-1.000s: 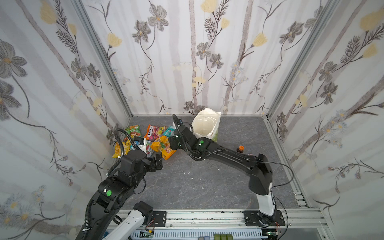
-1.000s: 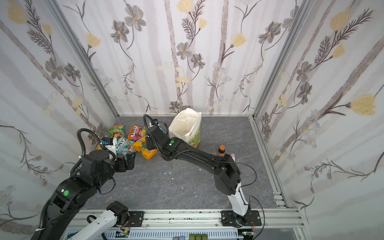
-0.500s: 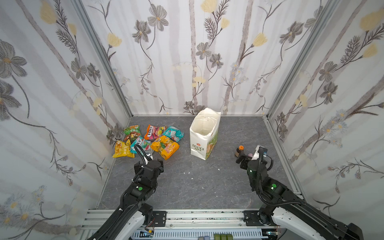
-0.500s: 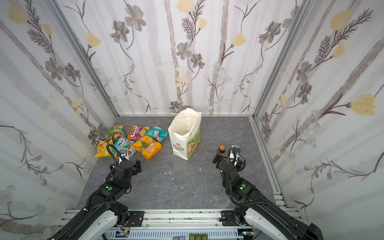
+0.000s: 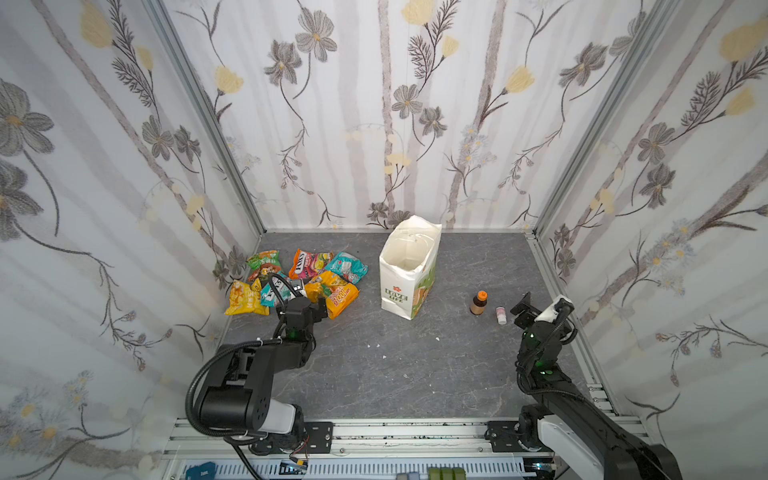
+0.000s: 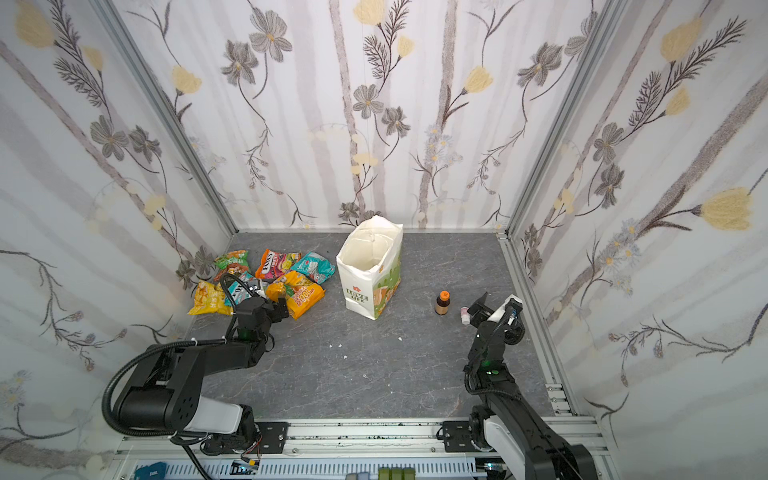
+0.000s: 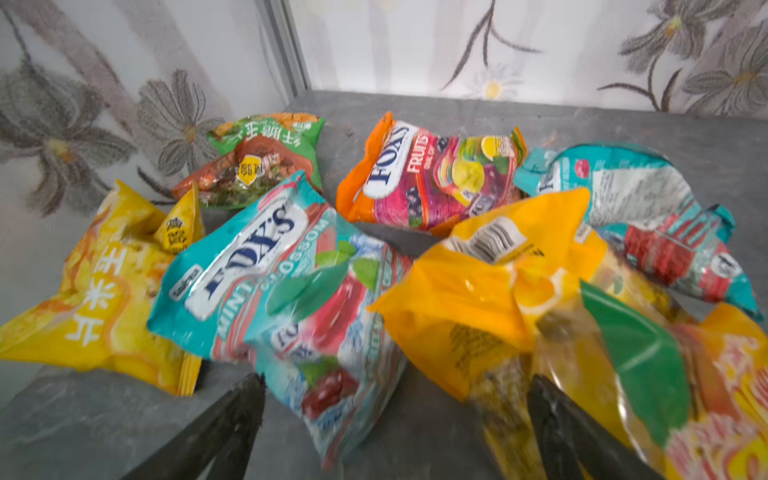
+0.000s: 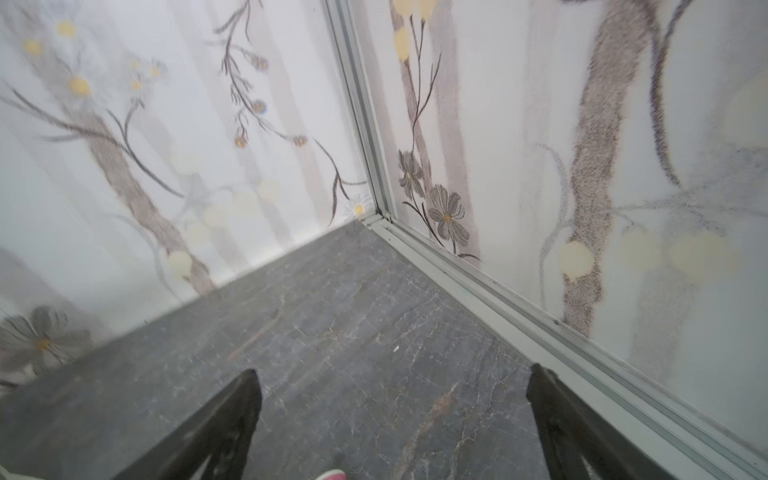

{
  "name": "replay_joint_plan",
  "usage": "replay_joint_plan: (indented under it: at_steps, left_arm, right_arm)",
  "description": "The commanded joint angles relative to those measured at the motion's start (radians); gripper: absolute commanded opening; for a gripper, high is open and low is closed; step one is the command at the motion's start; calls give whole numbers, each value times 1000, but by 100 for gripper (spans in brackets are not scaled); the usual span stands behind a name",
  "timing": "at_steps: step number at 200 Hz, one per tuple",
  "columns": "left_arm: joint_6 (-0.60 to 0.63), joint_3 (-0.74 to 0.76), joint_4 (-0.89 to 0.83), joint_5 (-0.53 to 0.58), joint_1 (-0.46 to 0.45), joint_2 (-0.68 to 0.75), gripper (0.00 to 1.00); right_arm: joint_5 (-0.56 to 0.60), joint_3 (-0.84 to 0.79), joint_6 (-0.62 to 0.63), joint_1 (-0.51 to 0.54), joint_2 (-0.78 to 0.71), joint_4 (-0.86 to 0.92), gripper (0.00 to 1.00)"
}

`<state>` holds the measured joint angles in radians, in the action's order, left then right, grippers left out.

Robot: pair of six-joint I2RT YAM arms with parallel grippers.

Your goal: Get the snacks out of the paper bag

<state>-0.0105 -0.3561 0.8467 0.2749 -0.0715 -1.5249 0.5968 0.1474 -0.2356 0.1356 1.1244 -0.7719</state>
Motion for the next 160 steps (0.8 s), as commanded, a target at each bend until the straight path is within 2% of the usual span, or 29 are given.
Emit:
replay_joint_plan:
  at_steps: [1, 11, 20, 30, 46, 79, 95, 120, 160]
  left_arm:
    - [-13, -28, 46, -115, 34, -28, 100]
    - [-6, -20, 118, -139, 50, -57, 100]
    - [-21, -28, 63, -142, 52, -38, 100]
    - [-16, -21, 105, -140, 56, -52, 100]
    - [-17, -23, 95, -137, 55, -51, 100]
    - [-19, -24, 87, -136, 55, -48, 100]
    - [-19, -24, 84, -137, 55, -46, 100]
    - [-19, -23, 88, -137, 55, -47, 100]
    - [-18, -23, 86, -137, 55, -47, 100]
  right_arm:
    - [-93, 30, 188, 18, 149, -311, 100]
    - [-141, 38, 230, 16, 215, -420, 100]
    - [-145, 41, 238, 13, 289, -493, 100]
    - [-186, 36, 246, 2, 353, -583, 100]
    - [-302, 94, 180, -71, 333, -406, 100]
    - [-397, 33, 209, -84, 391, -597, 100]
    - [-409, 59, 211, -83, 374, -512, 100]
    - [-416, 46, 217, -82, 384, -555, 100]
    - [-421, 70, 212, -87, 397, -520, 100]
